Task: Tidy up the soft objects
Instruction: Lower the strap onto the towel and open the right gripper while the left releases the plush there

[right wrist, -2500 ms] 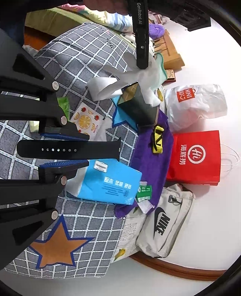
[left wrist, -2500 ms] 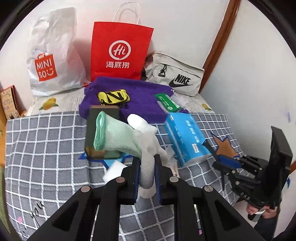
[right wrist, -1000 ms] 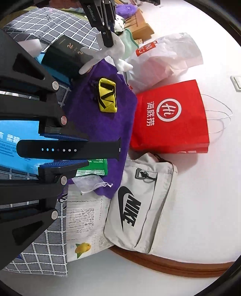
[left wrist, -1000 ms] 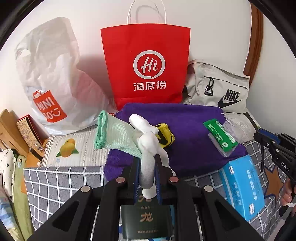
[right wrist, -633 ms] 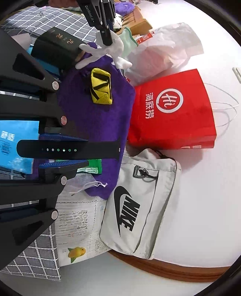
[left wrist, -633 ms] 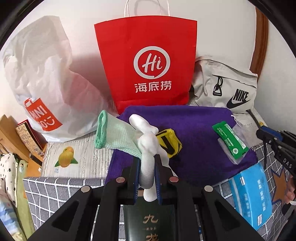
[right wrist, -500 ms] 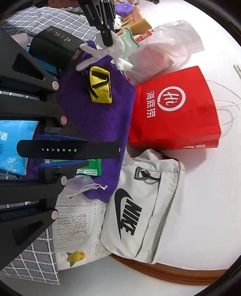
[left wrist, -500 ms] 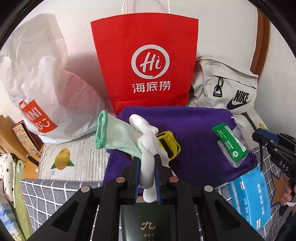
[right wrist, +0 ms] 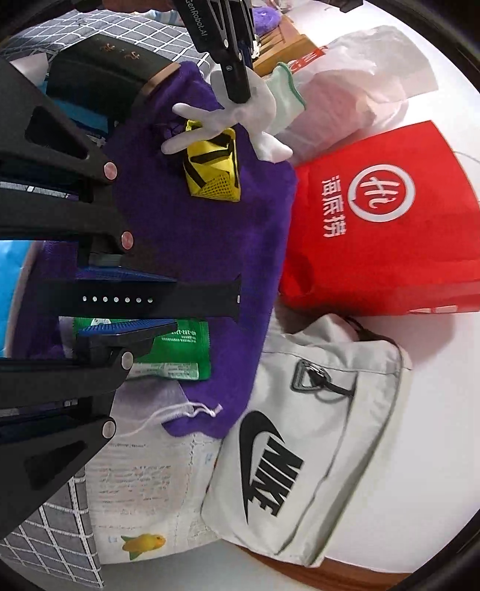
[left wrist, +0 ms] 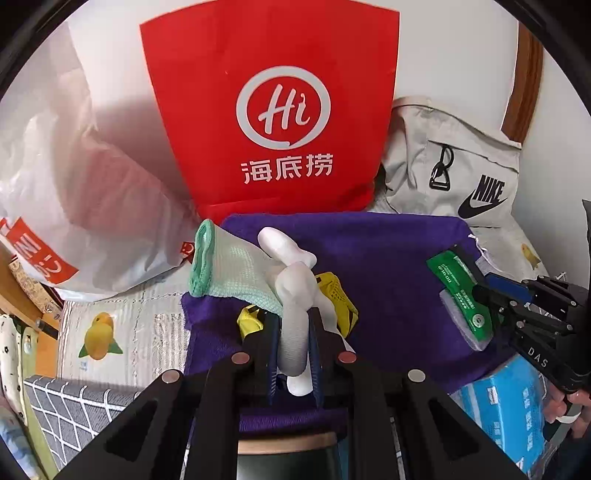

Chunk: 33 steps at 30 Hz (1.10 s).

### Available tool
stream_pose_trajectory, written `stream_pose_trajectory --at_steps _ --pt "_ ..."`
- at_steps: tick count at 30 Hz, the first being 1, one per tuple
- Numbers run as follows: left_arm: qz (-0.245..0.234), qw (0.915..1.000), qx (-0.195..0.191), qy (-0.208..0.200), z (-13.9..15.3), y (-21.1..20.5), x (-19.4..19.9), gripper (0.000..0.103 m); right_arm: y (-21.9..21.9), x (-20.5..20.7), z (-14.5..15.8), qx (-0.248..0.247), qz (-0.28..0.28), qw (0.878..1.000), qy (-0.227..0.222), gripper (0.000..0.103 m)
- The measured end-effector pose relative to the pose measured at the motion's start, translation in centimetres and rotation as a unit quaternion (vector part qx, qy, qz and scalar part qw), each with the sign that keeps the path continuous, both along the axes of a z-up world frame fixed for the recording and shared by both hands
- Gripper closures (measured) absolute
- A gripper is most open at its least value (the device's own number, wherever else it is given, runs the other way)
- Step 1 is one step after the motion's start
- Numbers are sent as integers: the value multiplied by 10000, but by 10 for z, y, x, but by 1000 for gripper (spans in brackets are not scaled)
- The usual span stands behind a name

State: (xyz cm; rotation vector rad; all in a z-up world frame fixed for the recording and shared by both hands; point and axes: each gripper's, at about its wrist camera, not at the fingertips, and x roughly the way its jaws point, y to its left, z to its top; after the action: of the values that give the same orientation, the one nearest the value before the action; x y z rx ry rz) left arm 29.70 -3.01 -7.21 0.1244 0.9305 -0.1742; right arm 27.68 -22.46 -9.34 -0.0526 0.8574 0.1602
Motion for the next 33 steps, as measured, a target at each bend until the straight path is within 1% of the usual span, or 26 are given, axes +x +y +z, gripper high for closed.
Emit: stream_pose_trajectory --at_steps 7,10,15,22,24,29,30,32,33 --pt "-38 9999 10 103 -10 -3 9 89 12 13 -16 -123 143 9995 250 83" --pt "-52 9999 -6 113 -11 -2 10 89 12 15 -18 -113 164 9993 318 83" --pt "-92 9998 -19 158 -12 -4 11 89 10 19 -23 -1 218 9984 529 83" --pt "-188 9996 -78 206 -10 -6 11 89 12 22 -26 2 253 9974 671 83" --pt "-219 9994 -115 232 -10 -7 11 89 12 23 -28 1 280 9966 775 82" --pt "-366 9988 -133 282 -11 -19 10 89 10 26 -35 92 311 9949 954 82" --pt "-411 9986 -154 299 -11 -23 10 89 9 25 -35 115 306 9948 968 81" --pt "-498 9981 -190 311 -11 -28 10 89 7 24 -34 149 302 9947 973 74" --pt "-526 9979 -201 313 -11 -31 10 89 6 23 -33 158 308 9948 961 64"
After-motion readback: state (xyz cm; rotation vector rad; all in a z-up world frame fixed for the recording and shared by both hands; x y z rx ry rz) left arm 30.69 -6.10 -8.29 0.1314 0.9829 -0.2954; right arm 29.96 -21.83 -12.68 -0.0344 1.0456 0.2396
